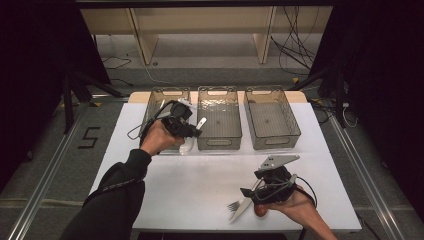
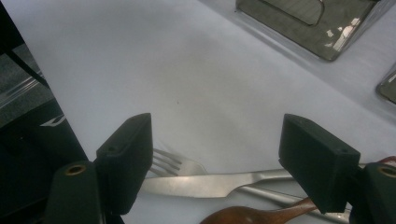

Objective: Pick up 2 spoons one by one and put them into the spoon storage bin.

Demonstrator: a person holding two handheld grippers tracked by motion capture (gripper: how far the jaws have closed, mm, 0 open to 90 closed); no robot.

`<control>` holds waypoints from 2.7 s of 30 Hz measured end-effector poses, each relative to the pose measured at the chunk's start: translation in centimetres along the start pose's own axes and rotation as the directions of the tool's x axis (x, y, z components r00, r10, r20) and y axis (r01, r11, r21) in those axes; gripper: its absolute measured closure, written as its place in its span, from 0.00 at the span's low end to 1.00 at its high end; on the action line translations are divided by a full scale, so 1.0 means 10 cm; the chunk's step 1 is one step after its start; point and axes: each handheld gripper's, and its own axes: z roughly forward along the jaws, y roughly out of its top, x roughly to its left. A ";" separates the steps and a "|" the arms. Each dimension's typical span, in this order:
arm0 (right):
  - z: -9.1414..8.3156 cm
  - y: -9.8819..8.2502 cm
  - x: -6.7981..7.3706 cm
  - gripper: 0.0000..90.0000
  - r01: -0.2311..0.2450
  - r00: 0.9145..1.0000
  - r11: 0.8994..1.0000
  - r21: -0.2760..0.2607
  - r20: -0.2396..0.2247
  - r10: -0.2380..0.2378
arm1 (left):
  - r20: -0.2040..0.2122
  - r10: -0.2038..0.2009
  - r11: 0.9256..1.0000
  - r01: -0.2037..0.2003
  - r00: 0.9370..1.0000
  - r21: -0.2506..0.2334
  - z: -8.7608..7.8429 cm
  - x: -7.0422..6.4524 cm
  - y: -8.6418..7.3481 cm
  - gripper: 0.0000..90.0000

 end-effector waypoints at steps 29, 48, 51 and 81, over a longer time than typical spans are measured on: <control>0.00 -0.01 -0.01 0.30 0.008 1.000 1.000 0.001 -0.005 -0.008 | -0.066 -0.061 0.997 0.058 0.996 -0.060 0.38 0.21 0.54 0.83; 0.00 -0.01 -0.01 0.30 0.009 1.000 1.000 0.003 -0.008 -0.009 | -0.088 -0.104 0.993 0.097 0.991 -0.073 0.60 0.25 0.52 0.82; -0.01 -0.01 -0.01 0.30 0.008 1.000 1.000 0.000 -0.007 -0.008 | -0.068 -0.131 0.988 0.124 0.989 -0.094 0.58 0.25 0.52 0.73; -0.10 -0.07 -0.28 0.30 -0.070 0.992 0.997 -0.011 0.105 0.071 | 0.039 -0.133 0.974 0.138 0.990 -0.179 -0.21 0.06 -0.11 0.32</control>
